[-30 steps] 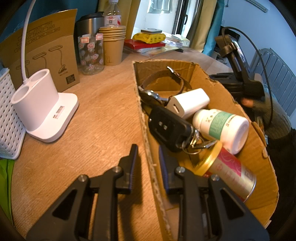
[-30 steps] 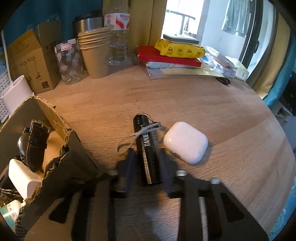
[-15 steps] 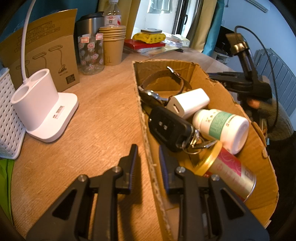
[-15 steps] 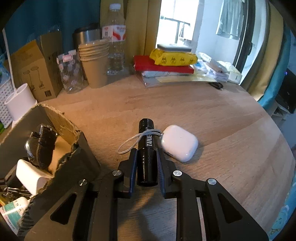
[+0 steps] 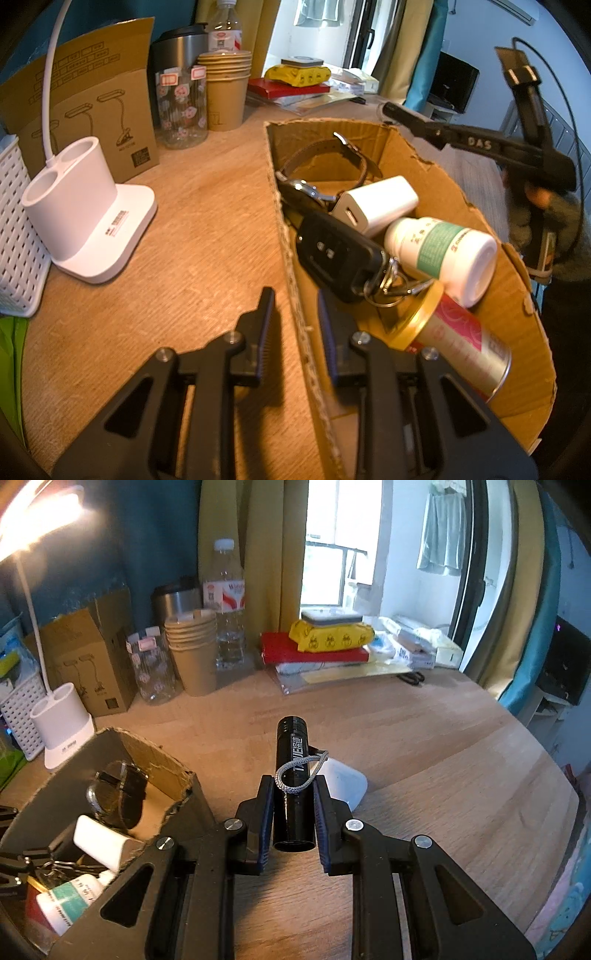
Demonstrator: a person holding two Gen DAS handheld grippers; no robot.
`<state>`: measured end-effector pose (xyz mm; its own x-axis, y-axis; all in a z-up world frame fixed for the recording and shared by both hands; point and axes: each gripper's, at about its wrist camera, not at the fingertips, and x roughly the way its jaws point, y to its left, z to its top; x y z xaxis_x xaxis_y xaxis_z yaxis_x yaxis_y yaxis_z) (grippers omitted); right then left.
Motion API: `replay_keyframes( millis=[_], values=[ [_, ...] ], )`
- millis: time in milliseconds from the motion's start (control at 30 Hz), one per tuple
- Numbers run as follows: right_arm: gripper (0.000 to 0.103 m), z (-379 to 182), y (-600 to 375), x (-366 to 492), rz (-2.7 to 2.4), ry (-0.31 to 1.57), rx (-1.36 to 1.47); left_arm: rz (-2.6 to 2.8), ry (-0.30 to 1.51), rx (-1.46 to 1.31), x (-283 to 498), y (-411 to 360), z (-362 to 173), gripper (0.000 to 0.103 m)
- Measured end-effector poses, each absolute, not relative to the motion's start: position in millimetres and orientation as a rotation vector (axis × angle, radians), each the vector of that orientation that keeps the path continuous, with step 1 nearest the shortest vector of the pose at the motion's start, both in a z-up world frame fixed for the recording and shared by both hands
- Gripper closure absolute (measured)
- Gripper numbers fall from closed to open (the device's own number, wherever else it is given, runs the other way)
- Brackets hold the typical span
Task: Organize rigid objects
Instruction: 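Lift the flashlight with the right gripper and carry it over the box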
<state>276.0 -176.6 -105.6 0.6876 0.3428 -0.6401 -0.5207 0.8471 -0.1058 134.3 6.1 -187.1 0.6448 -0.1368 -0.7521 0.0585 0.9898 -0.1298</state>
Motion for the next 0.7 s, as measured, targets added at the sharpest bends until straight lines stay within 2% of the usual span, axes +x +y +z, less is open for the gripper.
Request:
replay_keyframes(
  millis=[700],
  values=[
    [0.081, -60, -160, 229, 0.554, 0.517, -0.309, -0.111, 0.863, -0.097, 134, 6, -187, 0.078]
  ],
)
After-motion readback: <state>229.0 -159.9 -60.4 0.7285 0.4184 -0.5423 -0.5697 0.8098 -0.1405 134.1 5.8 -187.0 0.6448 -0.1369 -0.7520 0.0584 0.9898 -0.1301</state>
